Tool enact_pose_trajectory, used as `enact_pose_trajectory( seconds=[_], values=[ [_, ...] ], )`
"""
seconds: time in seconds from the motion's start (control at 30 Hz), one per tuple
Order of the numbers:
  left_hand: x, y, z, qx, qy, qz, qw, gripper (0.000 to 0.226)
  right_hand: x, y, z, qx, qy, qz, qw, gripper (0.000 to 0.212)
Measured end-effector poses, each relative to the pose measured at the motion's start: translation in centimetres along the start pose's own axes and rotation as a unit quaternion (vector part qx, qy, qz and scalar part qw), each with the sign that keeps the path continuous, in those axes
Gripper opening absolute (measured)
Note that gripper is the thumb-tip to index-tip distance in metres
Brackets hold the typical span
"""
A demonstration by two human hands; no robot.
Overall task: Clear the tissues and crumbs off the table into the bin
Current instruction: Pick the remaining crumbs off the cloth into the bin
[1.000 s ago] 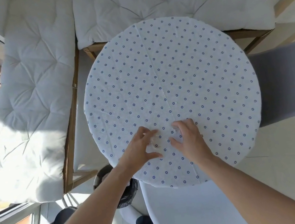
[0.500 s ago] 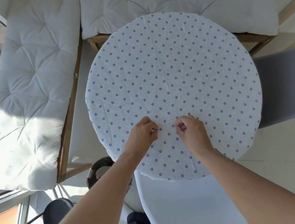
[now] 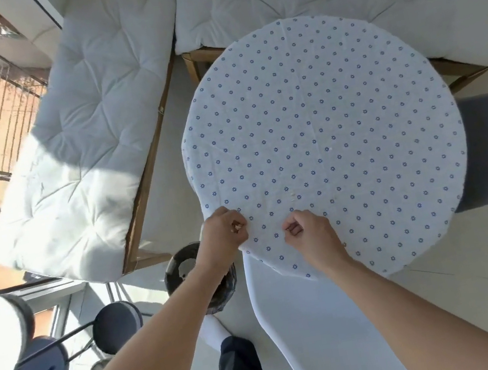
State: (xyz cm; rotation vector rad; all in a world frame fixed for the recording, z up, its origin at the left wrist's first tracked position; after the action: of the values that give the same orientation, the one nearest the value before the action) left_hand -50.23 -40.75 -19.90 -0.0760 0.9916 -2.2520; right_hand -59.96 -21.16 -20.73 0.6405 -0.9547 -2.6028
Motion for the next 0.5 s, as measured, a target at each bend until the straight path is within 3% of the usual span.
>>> enact_pose_trajectory(
  seconds=[0.27, 0.5],
  values=[
    [-5.5, 12.0, 7.2, -0.009, -0.081, 0.124, 0.989, 0.008, -5.2, 7.4, -10.6, -0.003, 0.076, 0.096, 0.993, 0.009],
    [-9.7, 18.7, 9.6, -0.011, -0.089, 0.180, 0.980, 0.009, -8.3, 9.1, -17.5, -0.029, 0.108, 0.098, 0.989, 0.008]
  ],
)
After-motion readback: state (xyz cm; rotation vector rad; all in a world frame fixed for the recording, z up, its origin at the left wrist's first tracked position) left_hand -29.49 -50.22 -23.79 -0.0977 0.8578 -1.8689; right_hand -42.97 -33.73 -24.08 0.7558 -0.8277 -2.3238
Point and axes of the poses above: each hand's wrist, its own x-axis towards the middle knuckle, its own z-axis out of the back of the hand, y = z × x, the point moved 10 cm from there along x, towards the middle knuckle, and after that the axes turned 12 degrees about -y, right-handed, at the moved point
